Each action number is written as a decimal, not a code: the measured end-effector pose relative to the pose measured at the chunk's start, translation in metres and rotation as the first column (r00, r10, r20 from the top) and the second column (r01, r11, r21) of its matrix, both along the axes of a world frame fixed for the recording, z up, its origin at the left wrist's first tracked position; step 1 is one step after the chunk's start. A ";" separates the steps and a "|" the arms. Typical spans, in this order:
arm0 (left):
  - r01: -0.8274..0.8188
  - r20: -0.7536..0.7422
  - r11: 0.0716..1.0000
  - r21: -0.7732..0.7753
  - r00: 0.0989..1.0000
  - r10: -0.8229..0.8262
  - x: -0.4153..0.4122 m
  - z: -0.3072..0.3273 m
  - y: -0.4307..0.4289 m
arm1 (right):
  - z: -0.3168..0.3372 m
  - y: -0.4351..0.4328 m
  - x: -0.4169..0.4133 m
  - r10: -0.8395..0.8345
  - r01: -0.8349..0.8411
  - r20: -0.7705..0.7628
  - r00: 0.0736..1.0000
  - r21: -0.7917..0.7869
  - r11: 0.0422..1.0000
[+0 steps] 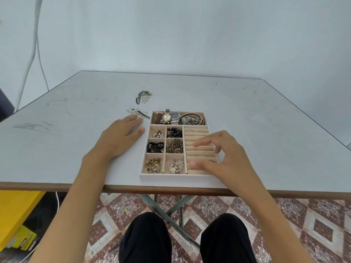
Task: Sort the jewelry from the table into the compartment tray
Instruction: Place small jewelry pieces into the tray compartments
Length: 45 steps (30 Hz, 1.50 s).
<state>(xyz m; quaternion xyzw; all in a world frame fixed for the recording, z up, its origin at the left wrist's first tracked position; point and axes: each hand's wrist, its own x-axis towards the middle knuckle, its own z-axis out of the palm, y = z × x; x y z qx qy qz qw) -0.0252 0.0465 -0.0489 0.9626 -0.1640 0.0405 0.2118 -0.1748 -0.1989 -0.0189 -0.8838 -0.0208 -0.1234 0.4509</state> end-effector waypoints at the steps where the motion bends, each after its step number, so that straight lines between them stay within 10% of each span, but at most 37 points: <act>1: 0.002 -0.004 0.999 -0.034 1.000 -0.002 0.001 -0.001 0.001 | -0.002 -0.001 -0.001 -0.029 0.029 0.019 0.999 0.024 0.999; 7: -0.066 -0.121 0.725 -0.686 0.992 -0.024 -0.023 0.016 -0.013 | -0.007 -0.005 0.000 -0.054 0.102 -0.129 0.990 0.401 0.910; 16: -0.078 -0.166 0.948 -0.308 0.986 0.027 -0.052 0.009 -0.047 | -0.003 0.007 0.025 -0.054 0.065 -0.263 0.963 0.033 0.997; 27: -0.233 -0.319 0.583 -0.778 0.946 -0.049 -0.073 0.019 -0.063 | -0.004 0.011 0.026 -0.096 0.128 -0.264 0.960 0.106 0.986; 45: -0.223 -0.302 0.414 -0.883 0.944 -0.135 -0.063 0.017 -0.068 | 0.004 0.001 0.027 -0.019 0.112 -0.194 0.981 0.476 0.872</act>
